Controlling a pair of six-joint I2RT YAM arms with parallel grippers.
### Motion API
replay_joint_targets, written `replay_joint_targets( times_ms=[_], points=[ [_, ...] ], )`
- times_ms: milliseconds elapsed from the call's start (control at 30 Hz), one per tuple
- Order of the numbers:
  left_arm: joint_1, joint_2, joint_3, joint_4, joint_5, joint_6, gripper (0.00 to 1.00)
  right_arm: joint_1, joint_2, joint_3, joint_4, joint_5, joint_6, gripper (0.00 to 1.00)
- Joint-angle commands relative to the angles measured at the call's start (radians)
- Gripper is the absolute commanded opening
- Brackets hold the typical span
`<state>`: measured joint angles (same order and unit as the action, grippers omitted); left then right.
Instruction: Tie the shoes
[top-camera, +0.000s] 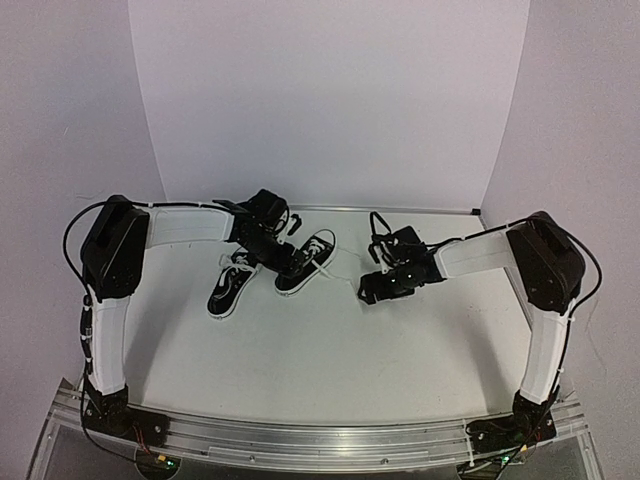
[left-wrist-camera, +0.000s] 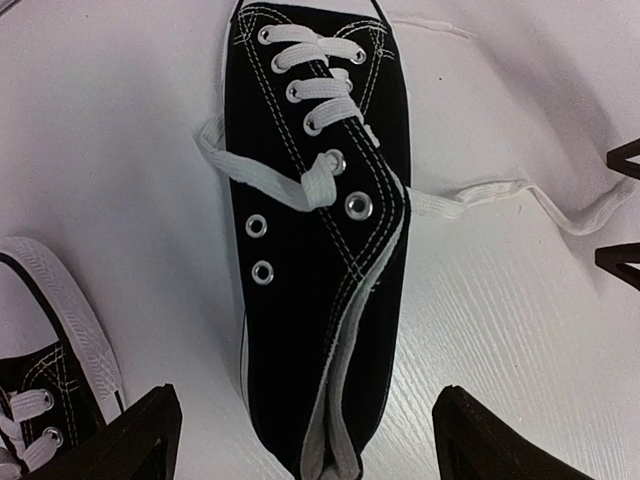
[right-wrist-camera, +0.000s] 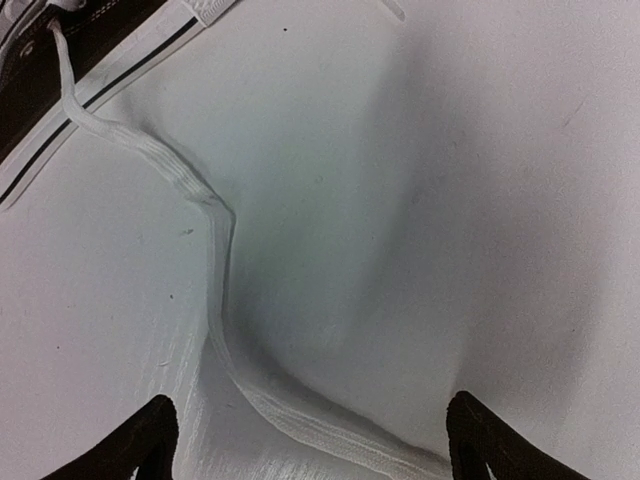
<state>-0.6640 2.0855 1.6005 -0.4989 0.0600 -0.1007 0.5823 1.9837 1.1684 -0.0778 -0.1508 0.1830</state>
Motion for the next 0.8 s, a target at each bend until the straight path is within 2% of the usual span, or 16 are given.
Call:
replay_joint_targets(
  times_ms=[0, 200, 533, 633, 733, 767],
  points=[
    [0.0, 0.021, 0.064, -0.04, -0.003, 0.026, 0.86, -0.001, 0.029, 0.033, -0.034, 0.021, -0.04, 0.8],
    [0.0, 0.014, 0.047, -0.043, 0.001, 0.014, 0.83, 0.007, 0.039, 0.026, -0.068, 0.028, -0.068, 0.68],
    [0.0, -0.01, 0.01, -0.036, 0.001, 0.006, 0.81, 0.109, 0.109, 0.089, -0.173, 0.122, -0.064, 0.62],
    [0.0, -0.005, 0.013, -0.036, -0.001, 0.003, 0.77, 0.111, 0.131, 0.1, -0.193, 0.129, -0.052, 0.49],
    [-0.002, 0.009, 0.023, -0.041, 0.007, 0.0, 0.68, 0.111, 0.146, 0.109, -0.213, 0.129, -0.045, 0.27],
    [-0.002, 0.013, 0.023, -0.039, 0.017, 0.0, 0.64, 0.112, 0.141, 0.107, -0.213, 0.116, -0.044, 0.15]
  ],
)
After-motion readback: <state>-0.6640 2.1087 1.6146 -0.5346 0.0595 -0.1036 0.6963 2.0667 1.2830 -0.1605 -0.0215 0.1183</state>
